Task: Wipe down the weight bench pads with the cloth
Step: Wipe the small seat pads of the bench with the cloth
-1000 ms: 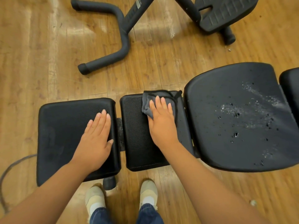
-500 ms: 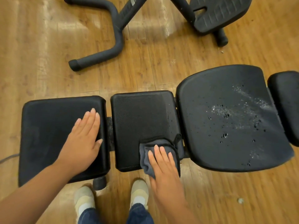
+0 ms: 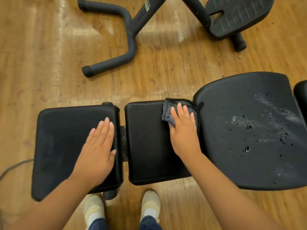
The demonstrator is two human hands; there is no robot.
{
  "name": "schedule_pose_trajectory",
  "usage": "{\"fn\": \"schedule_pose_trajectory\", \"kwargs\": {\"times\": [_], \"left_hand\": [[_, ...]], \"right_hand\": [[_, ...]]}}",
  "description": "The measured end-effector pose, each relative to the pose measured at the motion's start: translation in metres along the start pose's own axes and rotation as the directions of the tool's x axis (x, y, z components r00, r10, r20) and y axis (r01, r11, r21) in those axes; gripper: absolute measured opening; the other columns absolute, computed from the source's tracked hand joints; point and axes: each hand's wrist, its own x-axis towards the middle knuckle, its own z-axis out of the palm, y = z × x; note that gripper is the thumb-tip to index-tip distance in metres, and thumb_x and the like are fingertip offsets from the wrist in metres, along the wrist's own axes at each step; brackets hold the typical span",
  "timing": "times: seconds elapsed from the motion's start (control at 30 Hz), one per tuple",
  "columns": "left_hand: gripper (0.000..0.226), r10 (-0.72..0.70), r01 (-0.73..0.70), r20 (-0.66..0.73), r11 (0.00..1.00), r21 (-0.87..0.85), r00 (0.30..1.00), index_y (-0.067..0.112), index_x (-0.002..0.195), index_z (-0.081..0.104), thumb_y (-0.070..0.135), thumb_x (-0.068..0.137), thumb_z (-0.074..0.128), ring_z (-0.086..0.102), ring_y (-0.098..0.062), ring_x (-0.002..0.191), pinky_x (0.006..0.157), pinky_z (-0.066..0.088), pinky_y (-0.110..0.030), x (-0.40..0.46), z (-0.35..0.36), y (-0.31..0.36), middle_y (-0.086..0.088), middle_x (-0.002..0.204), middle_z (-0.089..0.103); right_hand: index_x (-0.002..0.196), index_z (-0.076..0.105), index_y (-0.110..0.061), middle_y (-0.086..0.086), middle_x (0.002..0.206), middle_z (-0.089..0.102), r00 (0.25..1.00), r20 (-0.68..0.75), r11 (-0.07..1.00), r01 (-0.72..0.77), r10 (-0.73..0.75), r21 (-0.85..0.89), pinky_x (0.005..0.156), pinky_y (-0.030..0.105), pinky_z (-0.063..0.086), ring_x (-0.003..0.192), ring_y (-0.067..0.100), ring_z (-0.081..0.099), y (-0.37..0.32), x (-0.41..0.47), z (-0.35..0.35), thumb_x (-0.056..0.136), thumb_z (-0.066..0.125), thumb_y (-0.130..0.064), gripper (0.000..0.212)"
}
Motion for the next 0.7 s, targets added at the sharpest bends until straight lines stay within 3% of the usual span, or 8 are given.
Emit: {"fn": "schedule_pose_trajectory", "kwargs": {"times": [0.3, 0.43, 0.57, 0.7], "left_hand": [[0.069, -0.018, 0.017, 0.026, 0.999, 0.042, 1.000, 0.006, 0.148, 0.011, 0.036, 0.088, 0.022, 0.002, -0.020, 0.144, 0.115, -0.007, -0.028, 0.000, -0.004, 0.002, -0.011, 0.157, 0.007], [0.069, -0.033, 0.033, -0.020, 0.999, 0.042, 0.999, 0.006, 0.148, 0.006, 0.033, 0.088, 0.028, -0.002, -0.019, 0.144, 0.115, -0.009, -0.026, 0.000, -0.009, 0.010, -0.009, 0.157, 0.002], [0.074, -0.166, 0.154, -0.057, 0.973, -0.170, 0.985, 0.008, 0.149, 0.001, 0.018, 0.091, 0.046, -0.010, -0.015, 0.143, 0.116, -0.006, -0.030, 0.004, -0.019, 0.053, -0.007, 0.158, -0.006], [0.063, -0.071, 0.043, -0.108, 0.968, -0.246, 0.992, 0.010, 0.149, -0.002, 0.021, 0.098, 0.034, -0.008, -0.017, 0.144, 0.117, -0.004, -0.031, 0.014, -0.015, 0.115, -0.005, 0.157, -0.007]], "right_hand": [[0.148, 0.017, -0.014, 0.007, 0.157, 0.007, 1.000, 0.027, 0.999, 0.000, 0.001, -0.034, 0.118, 0.038, -0.001, 0.144, 0.021, 0.000, 0.004, 0.016, -0.005, 0.099, 0.034, -0.020, 0.052], [0.147, 0.022, -0.012, 0.010, 0.155, 0.016, 1.000, 0.024, 0.998, 0.012, -0.011, -0.057, 0.118, 0.040, 0.002, 0.144, 0.024, 0.007, 0.005, -0.017, -0.001, 0.097, 0.039, -0.018, 0.053], [0.143, 0.034, -0.011, 0.011, 0.151, 0.029, 1.000, 0.026, 0.998, -0.004, 0.006, -0.066, 0.117, 0.041, 0.009, 0.141, 0.025, 0.020, 0.010, -0.070, 0.009, 0.088, 0.056, -0.014, 0.059], [0.141, 0.037, -0.012, 0.007, 0.150, 0.031, 0.999, 0.046, 0.999, -0.024, 0.022, 0.040, 0.114, 0.037, 0.007, 0.141, 0.018, 0.016, 0.011, -0.116, 0.013, 0.081, 0.054, -0.012, 0.063]]}}
